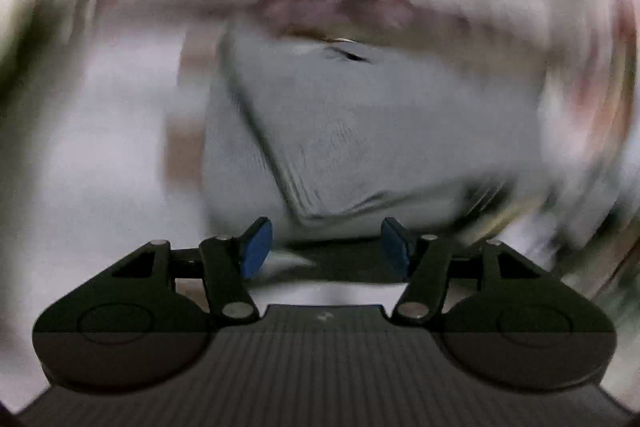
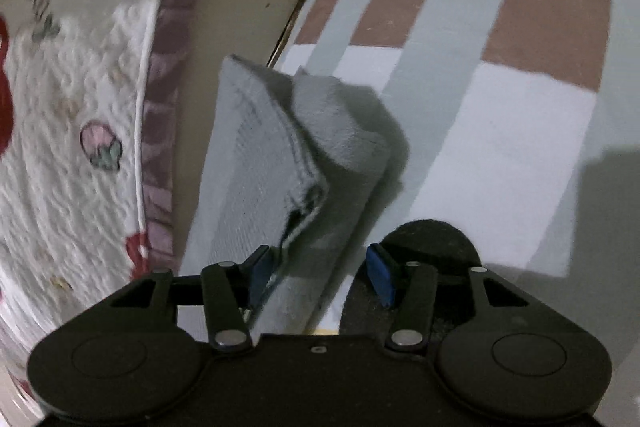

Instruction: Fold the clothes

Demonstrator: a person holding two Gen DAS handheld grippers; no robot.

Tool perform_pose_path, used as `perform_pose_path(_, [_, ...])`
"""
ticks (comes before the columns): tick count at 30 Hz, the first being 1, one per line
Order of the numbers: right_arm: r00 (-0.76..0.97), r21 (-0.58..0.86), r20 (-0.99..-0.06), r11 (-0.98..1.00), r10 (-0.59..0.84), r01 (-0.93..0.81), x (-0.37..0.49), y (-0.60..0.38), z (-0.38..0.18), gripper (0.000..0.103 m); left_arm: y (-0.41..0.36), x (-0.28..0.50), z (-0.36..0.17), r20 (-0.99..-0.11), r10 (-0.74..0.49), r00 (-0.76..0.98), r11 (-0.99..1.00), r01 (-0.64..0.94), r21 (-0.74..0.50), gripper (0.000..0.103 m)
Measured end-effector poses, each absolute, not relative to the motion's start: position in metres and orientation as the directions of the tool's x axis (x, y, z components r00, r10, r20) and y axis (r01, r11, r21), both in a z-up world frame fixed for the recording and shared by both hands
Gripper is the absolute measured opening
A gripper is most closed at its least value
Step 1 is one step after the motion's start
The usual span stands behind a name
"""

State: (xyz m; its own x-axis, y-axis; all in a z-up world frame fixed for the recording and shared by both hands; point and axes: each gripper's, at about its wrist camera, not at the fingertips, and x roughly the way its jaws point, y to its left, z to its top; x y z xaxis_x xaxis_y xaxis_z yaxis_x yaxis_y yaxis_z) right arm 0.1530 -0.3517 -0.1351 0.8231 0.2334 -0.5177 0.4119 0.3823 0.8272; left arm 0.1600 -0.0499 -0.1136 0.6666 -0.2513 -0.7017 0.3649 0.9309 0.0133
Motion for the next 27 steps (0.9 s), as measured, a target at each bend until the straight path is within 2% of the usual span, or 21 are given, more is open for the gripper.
perform_pose_path(3, [0.839,0.84,-0.494,0.376,0.229,0.392,0.157,-0.354,-0.137,0.06,-0.076,0.142,-0.109,-0.625,-0.236,0.744,0.884,0.431,0.179,0.059])
perform_pose_path(5, [0.846,0.842,-0.482,0.386,0.228,0.376,0.161,-0.352,-0.137,0.061,-0.087,0.141,-0.107,-0.604,-0.289,0.743,0.85,0.489,0.194,0.06])
perform_pose_path(13, [0.862,0.818,-0.461,0.477,0.21,0.321,0.199,-0.342,-0.131,0.071,-0.095,0.151,-0.14,-0.673,-0.327,0.664,0.707,0.644,0.292,0.061])
perform_pose_path(14, [0.861,0.813,-0.463,0.489,0.213,0.316,0.203,-0.342,-0.129,0.068,-0.096,0.15,-0.14,-0.661,-0.319,0.679,0.699,0.64,0.32,0.061])
perform_pose_path(15, [0.859,0.808,-0.464,0.502,0.216,0.31,0.207,-0.343,-0.126,0.051,-0.098,0.15,-0.139,-0.648,-0.309,0.696,0.694,0.631,0.346,0.062])
perform_pose_path(16, [0.866,0.798,-0.452,0.53,0.216,0.285,0.208,-0.342,-0.12,0.041,-0.099,0.149,-0.139,-0.634,-0.3,0.713,0.689,0.621,0.373,0.062])
perform_pose_path(17, [0.875,0.786,-0.434,0.566,0.214,0.251,0.209,-0.342,-0.113,0.037,-0.1,0.149,-0.138,-0.62,-0.29,0.729,0.684,0.611,0.399,0.062])
perform_pose_path(19, [0.891,0.729,-0.399,0.665,0.218,0.164,0.208,-0.335,-0.094,0.035,-0.103,0.148,-0.136,-0.589,-0.272,0.761,0.672,0.588,0.45,0.062])
perform_pose_path(22, [0.894,0.714,-0.382,0.689,0.236,0.123,0.21,-0.332,-0.083,0.035,-0.09,0.15,-0.124,-0.52,-0.352,0.778,0.742,0.571,0.352,0.064])
perform_pose_path(23, [0.891,0.708,-0.387,0.695,0.237,0.123,0.213,-0.332,-0.081,0.035,-0.086,0.153,-0.122,-0.521,-0.372,0.769,0.753,0.578,0.316,0.064])
perform_pose_path(27, [0.879,0.683,-0.414,0.719,0.237,0.127,0.218,-0.332,-0.079,0.035,-0.09,0.166,-0.138,-0.602,-0.368,0.709,0.691,0.642,0.333,0.064])
